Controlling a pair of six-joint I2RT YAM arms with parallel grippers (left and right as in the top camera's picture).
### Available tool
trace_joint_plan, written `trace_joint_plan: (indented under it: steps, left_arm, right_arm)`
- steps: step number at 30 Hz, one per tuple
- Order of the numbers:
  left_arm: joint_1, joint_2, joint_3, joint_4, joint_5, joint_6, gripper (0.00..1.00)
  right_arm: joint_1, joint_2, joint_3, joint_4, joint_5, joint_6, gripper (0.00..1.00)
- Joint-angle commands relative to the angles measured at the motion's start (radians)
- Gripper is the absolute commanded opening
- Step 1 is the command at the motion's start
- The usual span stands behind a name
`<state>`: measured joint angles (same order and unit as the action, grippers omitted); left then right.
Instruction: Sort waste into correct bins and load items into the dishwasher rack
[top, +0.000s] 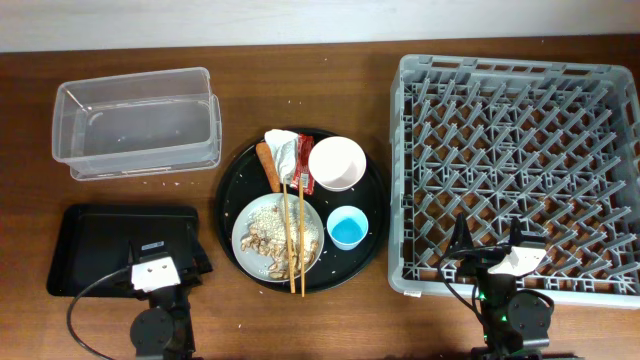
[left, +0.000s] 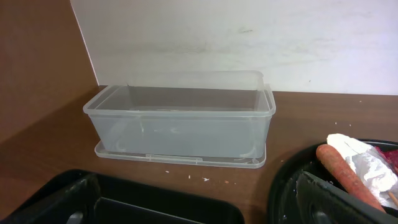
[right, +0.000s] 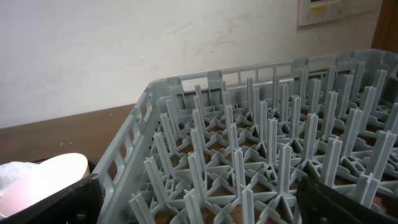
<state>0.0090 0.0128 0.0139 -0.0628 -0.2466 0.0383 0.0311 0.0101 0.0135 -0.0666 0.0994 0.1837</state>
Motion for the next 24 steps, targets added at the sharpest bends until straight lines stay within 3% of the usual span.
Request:
trace_joint_plan:
  steps: [1,4,7,8,9,11,13,16,20,22,24]
  left_arm:
    - [0.001,-0.005,-0.005,0.002,-0.011,0.008,1.00]
    - [0.001,-0.005,-0.005,0.014,-0.006,0.008,1.00]
    - [0.000,-0.005,-0.005,0.031,0.261,0.007,1.00]
    - [0.001,-0.005,-0.004,0.159,0.396,0.007,1.00]
    - [0.000,-0.005,0.013,0.263,0.442,-0.012,1.00]
    - [0.001,0.017,0.108,0.298,0.434,-0.103,1.00]
    - [0.001,0.106,0.290,0.141,0.435,-0.106,1.00]
    - [0.000,0.361,0.655,-0.188,0.436,-0.106,0.99]
    - [0.000,0.869,1.227,-0.618,0.647,-0.106,1.00]
    - [0.000,1.082,1.423,-0.724,0.765,-0.105,1.00]
    - [0.001,1.197,1.494,-0.734,0.917,-0.121,1.00]
  right_arm:
    - [-0.006,-0.006,-0.008,0.002,0.009,0.000,0.98]
    - [-0.005,-0.007,-0.008,0.001,-0.074,0.012,0.98]
    - [-0.005,-0.006,-0.008,0.054,-0.338,0.016,0.98]
    - [-0.005,-0.006,0.003,0.119,-0.412,0.017,0.98]
    - [-0.005,-0.006,0.040,0.152,-0.425,0.041,0.98]
    - [-0.005,0.007,0.159,0.146,-0.430,0.045,0.98]
    - [-0.005,0.076,0.310,0.058,-0.430,0.045,0.98]
    - [-0.005,0.328,0.628,-0.282,-0.430,0.041,0.98]
    - [-0.005,0.737,1.083,-0.674,-0.429,0.029,0.98]
    - [-0.005,0.944,1.281,-0.846,-0.430,0.004,0.98]
    - [-0.005,1.076,1.352,-0.940,-0.462,0.007,0.98]
